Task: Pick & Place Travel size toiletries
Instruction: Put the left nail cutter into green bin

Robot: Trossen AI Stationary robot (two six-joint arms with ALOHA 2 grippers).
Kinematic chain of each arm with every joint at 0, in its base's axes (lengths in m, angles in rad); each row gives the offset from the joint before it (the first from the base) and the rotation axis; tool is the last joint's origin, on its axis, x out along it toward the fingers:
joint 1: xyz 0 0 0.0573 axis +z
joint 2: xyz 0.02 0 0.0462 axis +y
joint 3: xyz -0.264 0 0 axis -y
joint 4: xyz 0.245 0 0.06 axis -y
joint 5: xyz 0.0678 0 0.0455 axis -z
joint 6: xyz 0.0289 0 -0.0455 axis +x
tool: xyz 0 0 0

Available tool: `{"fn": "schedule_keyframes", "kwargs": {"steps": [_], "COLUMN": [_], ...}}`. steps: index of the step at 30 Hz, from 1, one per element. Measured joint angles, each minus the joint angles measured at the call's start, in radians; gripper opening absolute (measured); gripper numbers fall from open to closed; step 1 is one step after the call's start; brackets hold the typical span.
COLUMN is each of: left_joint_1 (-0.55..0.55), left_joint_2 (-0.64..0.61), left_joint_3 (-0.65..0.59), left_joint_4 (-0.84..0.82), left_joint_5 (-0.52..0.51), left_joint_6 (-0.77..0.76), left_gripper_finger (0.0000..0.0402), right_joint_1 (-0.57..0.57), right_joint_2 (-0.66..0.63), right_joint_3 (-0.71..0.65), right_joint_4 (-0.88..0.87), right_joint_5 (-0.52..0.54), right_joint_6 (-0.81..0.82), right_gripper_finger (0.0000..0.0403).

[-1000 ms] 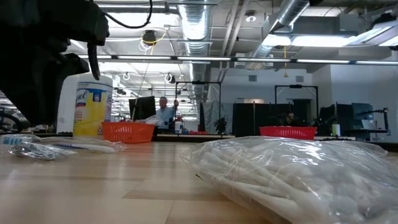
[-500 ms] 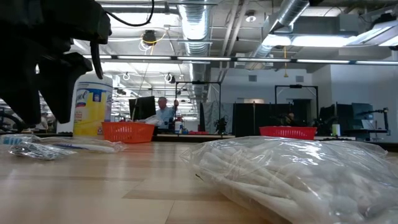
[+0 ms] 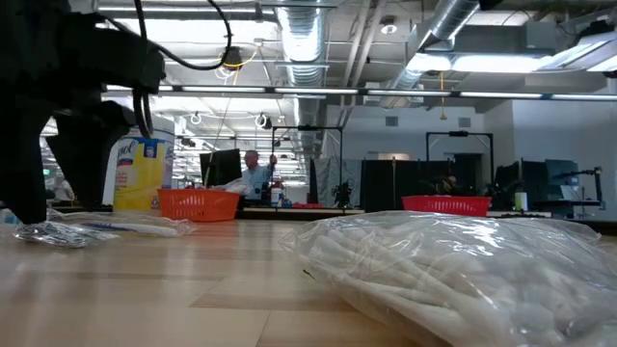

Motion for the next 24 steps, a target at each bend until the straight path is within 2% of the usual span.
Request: {"fn": "schedule_keyframes", "kwargs": {"steps": [19, 24], "left_joint_1": [0.0, 0.0], "left_joint_2": [-0.003, -0.002], "left_joint_3": [-0.086, -0.087], "left_joint_4": [0.081, 0.089], "left_joint_5": [0.033, 0.034], "left_joint_6": [-0.027, -0.027], "left_gripper_finger": [0.0295, 0.0268], "right_joint_1": [0.0, 0.0], "right_joint_2": [0.0, 0.0], "right_joint_3": [0.0, 0.0], "right_joint_4": [-0.001, -0.001], "right_joint_5": [0.0, 0.0], "right_joint_6": [0.0, 0.0], "right_gripper_finger": [0.0286, 0.0286]}}
